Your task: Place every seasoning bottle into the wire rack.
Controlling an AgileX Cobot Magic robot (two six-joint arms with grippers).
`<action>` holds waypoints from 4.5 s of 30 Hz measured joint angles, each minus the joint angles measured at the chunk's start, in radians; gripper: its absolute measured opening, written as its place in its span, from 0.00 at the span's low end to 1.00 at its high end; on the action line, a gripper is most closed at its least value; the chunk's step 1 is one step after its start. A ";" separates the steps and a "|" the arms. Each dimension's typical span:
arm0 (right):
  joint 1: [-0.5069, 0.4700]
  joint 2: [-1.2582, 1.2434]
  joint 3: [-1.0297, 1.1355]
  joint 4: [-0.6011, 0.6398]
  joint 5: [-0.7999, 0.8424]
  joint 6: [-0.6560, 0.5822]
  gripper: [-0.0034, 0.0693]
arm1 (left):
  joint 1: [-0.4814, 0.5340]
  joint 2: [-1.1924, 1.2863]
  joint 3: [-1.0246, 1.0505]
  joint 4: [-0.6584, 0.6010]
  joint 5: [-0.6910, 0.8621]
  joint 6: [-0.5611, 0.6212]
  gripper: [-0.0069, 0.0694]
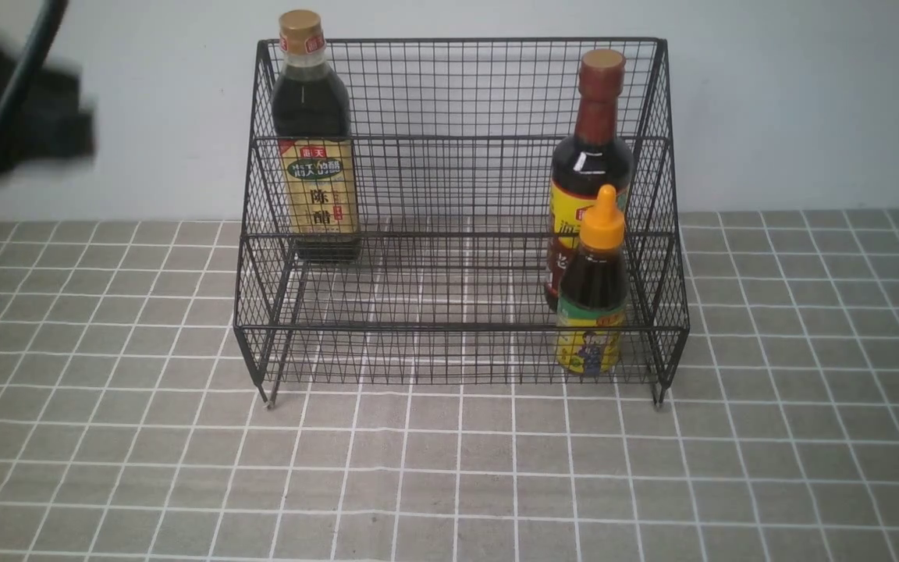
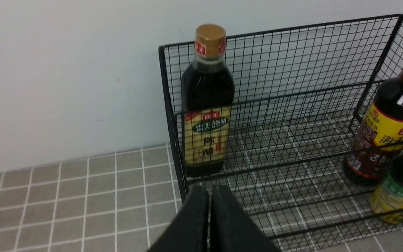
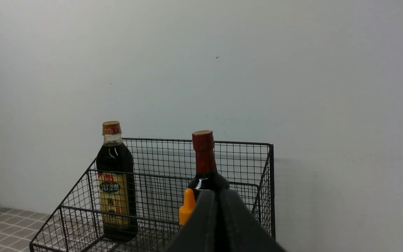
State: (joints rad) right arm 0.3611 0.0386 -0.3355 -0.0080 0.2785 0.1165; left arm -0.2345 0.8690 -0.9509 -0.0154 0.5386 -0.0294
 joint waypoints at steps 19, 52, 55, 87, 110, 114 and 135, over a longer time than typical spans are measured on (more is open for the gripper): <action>0.000 0.000 0.000 -0.001 0.003 0.000 0.03 | 0.000 -0.392 0.419 0.003 -0.008 -0.083 0.08; 0.000 0.000 0.000 -0.001 0.007 0.003 0.03 | 0.180 -0.880 0.977 0.059 -0.156 0.048 0.08; 0.000 0.000 0.000 -0.001 0.007 0.003 0.03 | 0.180 -0.880 0.977 0.054 -0.156 0.048 0.08; -0.223 -0.031 0.276 -0.131 0.026 -0.035 0.03 | 0.180 -0.880 0.977 0.055 -0.156 0.048 0.08; -0.341 -0.050 0.357 -0.119 0.100 -0.050 0.03 | 0.180 -0.880 0.977 0.055 -0.156 0.048 0.08; -0.341 -0.050 0.357 -0.119 0.100 -0.051 0.03 | 0.180 -0.880 0.977 0.055 -0.156 0.048 0.08; -0.341 -0.050 0.357 -0.119 0.101 -0.053 0.03 | 0.180 -0.880 0.977 0.055 -0.156 0.048 0.08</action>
State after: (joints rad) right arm 0.0199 -0.0110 0.0212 -0.1274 0.3798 0.0638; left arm -0.0543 -0.0113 0.0257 0.0395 0.3829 0.0190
